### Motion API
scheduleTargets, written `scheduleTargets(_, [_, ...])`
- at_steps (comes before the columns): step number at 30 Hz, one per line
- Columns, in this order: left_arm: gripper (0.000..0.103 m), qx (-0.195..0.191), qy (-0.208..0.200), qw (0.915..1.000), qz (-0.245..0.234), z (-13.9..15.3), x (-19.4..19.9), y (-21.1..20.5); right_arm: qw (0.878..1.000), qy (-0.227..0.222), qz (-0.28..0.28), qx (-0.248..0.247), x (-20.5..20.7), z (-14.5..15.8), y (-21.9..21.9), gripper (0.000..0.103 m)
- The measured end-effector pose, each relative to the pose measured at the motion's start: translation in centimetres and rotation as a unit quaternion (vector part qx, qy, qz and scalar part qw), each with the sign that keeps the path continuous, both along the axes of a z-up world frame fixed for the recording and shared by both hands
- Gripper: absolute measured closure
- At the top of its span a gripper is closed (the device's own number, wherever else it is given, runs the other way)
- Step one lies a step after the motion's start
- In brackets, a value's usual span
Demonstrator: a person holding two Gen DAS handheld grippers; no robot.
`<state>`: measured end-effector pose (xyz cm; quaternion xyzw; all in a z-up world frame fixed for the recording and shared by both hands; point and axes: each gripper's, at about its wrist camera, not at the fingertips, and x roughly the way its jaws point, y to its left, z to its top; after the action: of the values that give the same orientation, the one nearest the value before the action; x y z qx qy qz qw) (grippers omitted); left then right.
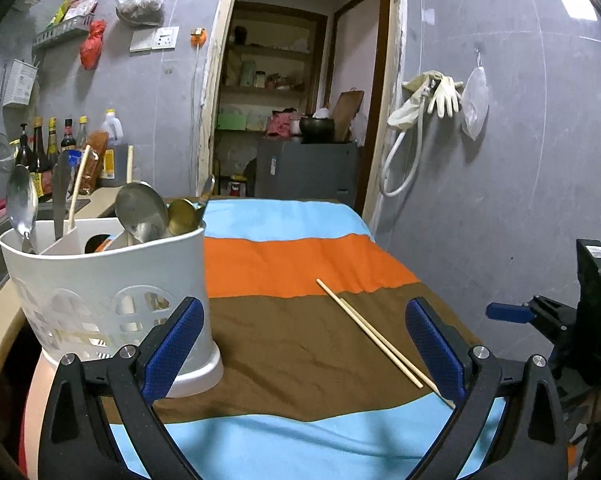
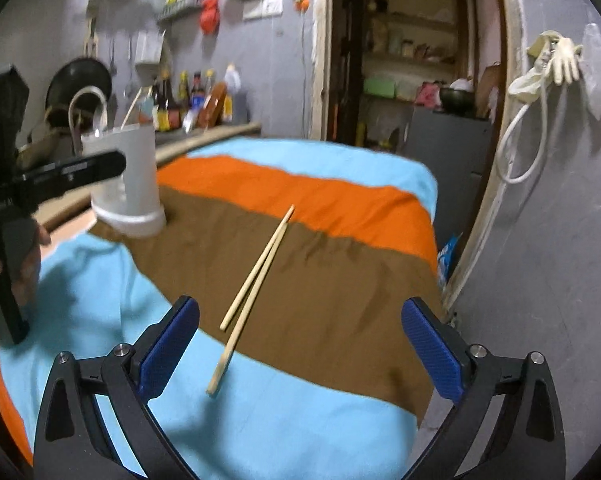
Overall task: Organize utensils
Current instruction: 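Move both grippers down to the wooden chopsticks on the cloth, then close the right gripper on one chopstick while the left gripper closes on the other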
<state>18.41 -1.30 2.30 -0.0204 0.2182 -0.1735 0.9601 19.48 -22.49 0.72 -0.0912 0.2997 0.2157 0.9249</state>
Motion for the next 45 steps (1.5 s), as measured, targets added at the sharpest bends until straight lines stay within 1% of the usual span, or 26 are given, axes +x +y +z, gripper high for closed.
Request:
scheduleTargets(4, [0.004, 0.015, 0.034, 0.9993, -0.009, -0.8, 1.0, -0.8, 0.999, 0.038, 0.014, -0.028, 0.5, -1.3, 0.9, 0.022])
scheduleTargets(6, [0.004, 0.021, 0.05, 0.9985, -0.011, -1.1, 1.6, -1.1, 0.998, 0.052, 0.024, -0.041, 0.5, -1.9, 1.4, 0.026])
scheduleTargets(8, [0.004, 0.025, 0.068, 0.9973, -0.015, -1.4, 2.2, -1.3, 0.996, 0.059, 0.03, -0.056, 0.5, -2.4, 2.0, 0.035])
scheduleTargets(9, [0.004, 0.027, 0.077, 0.9965, -0.018, -1.6, 2.5, -1.4, 0.996, 0.063, 0.031, -0.061, 0.5, -2.5, 2.2, 0.036])
scheduleTargets(11, [0.004, 0.029, 0.093, 0.9949, -0.024, -1.9, 3.0, -1.5, 0.995, 0.075, 0.032, -0.066, 0.8, -2.9, 2.2, 0.043])
scheduleTargets(12, [0.004, 0.03, 0.102, 0.994, -0.027, -2.0, 3.3, -1.6, 0.994, 0.08, 0.032, -0.064, 0.9, -2.9, 2.2, 0.045])
scheduleTargets(15, [0.004, 0.033, 0.128, 0.9903, -0.043, -2.4, 4.1, -2.0, 0.994, 0.091, 0.029, -0.059, 1.2, -3.2, 1.8, 0.055])
scheduleTargets(17, [0.004, 0.035, 0.151, 0.986, -0.062, -2.9, 4.8, -2.4, 0.994, 0.095, 0.025, -0.055, 1.3, -3.2, 1.5, 0.067])
scheduleTargets(18, [0.005, 0.035, 0.16, 0.9841, -0.068, -3.0, 5.1, -2.5, 0.994, 0.096, 0.023, -0.054, 1.5, -3.1, 1.4, 0.069])
scheduleTargets(20, [0.005, 0.038, 0.18, 0.9796, -0.081, -3.4, 5.6, -2.9, 0.994, 0.095, 0.019, -0.054, 1.6, -3.1, 1.2, 0.08])
scheduleTargets(21, [0.005, 0.039, 0.187, 0.9777, -0.088, -3.6, 5.8, -3.1, 0.994, 0.093, 0.016, -0.056, 1.6, -3.1, 1.2, 0.083])
scheduleTargets(23, [0.005, 0.042, 0.195, 0.975, -0.097, -3.8, 6.1, -3.4, 0.994, 0.09, 0.012, -0.059, 1.9, -3.2, 1.0, 0.095])
scheduleTargets(25, [0.005, 0.046, 0.2, 0.9732, -0.104, -4.0, 6.4, -3.8, 0.994, 0.086, 0.004, -0.061, 2.3, -3.2, 0.7, 0.097])
scheduleTargets(28, [0.006, 0.05, 0.206, 0.9708, -0.112, -4.2, 7.0, -4.6, 0.995, 0.08, -0.011, -0.056, 3.1, -3.3, -0.3, 0.098])
scheduleTargets(30, [0.009, 0.052, 0.218, 0.9672, -0.119, -4.6, 7.6, -5.2, 0.996, 0.075, -0.022, -0.053, 3.5, -3.3, -1.0, 0.098])
scheduleTargets(32, [0.017, 0.056, 0.231, 0.9634, -0.124, -5.0, 8.3, -5.9, 0.996, 0.076, -0.03, -0.044, 3.9, -3.3, -1.7, 0.098])
scheduleTargets(33, [0.019, 0.06, 0.235, 0.962, -0.126, -5.1, 8.7, -6.3, 0.996, 0.075, -0.034, -0.042, 4.1, -3.3, -2.0, 0.098])
scheduleTargets(39, [0.039, 0.075, 0.238, 0.9614, -0.115, -5.5, 10.5, -7.7, 0.996, 0.072, -0.035, -0.029, 4.6, -3.4, -2.7, 0.098])
scheduleTargets(41, [0.049, 0.082, 0.24, 0.9612, -0.109, -5.7, 11.1, -8.2, 0.996, 0.071, -0.035, -0.029, 4.6, -3.5, -2.7, 0.098])
scheduleTargets(43, [0.054, 0.093, 0.237, 0.9612, -0.106, -5.8, 11.5, -8.8, 0.997, 0.07, -0.035, -0.028, 4.6, -3.5, -2.7, 0.098])
scheduleTargets(45, [0.067, 0.111, 0.229, 0.9619, -0.099, -5.8, 11.5, -9.1, 0.996, 0.07, -0.033, -0.031, 4.5, -3.5, -2.6, 0.098])
